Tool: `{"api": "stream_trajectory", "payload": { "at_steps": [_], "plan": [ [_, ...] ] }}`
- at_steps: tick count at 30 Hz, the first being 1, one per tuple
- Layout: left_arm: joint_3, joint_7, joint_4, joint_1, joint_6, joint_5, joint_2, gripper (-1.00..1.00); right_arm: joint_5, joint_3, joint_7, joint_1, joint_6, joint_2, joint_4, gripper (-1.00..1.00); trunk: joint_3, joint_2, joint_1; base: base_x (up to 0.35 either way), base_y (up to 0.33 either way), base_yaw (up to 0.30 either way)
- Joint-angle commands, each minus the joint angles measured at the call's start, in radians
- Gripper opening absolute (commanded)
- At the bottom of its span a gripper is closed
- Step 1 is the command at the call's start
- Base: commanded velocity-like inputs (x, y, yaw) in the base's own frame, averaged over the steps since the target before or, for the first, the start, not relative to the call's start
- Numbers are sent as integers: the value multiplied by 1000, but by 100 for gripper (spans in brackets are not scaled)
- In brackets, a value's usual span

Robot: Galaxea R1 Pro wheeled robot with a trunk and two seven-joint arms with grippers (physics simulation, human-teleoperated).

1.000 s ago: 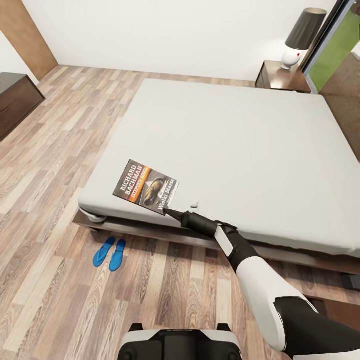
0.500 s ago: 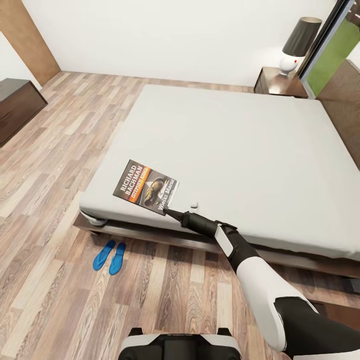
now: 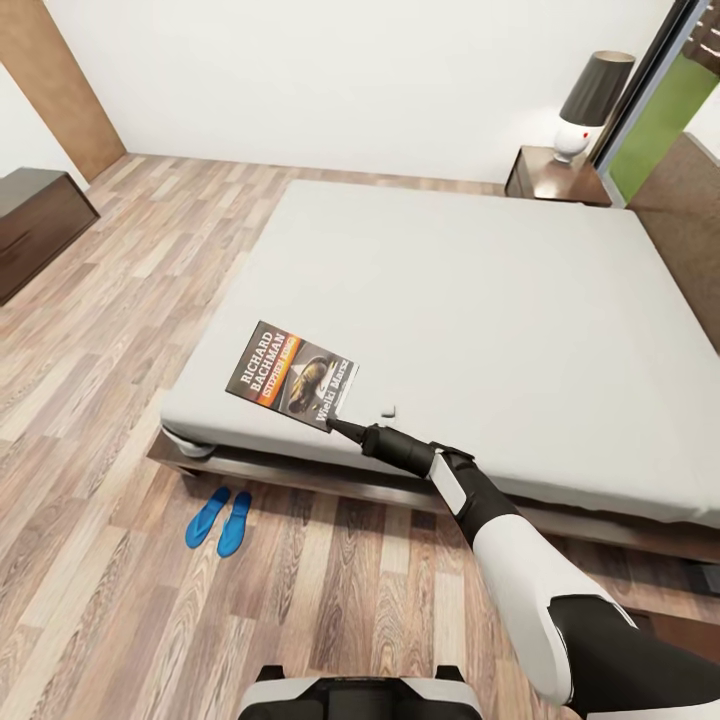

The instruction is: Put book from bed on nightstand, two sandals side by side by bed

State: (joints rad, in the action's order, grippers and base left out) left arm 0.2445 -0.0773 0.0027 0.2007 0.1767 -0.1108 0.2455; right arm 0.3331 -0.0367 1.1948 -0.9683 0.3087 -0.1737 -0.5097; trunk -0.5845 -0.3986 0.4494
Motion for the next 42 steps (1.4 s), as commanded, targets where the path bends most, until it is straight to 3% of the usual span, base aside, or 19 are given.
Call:
{"api": "stream_trajectory", "payload": {
  "at_steps": [1, 42],
  "plan": [
    [9, -1, 0, 0, 4, -10, 0, 100, 1, -4, 3, 0, 10, -1, 0, -100, 1, -1, 1, 0, 0, 0],
    [10, -2, 0, 0, 4, -9, -15, 100, 1, -5, 7, 2, 10, -1, 0, -100, 66, -1, 1, 0, 0, 0]
  ]
}}
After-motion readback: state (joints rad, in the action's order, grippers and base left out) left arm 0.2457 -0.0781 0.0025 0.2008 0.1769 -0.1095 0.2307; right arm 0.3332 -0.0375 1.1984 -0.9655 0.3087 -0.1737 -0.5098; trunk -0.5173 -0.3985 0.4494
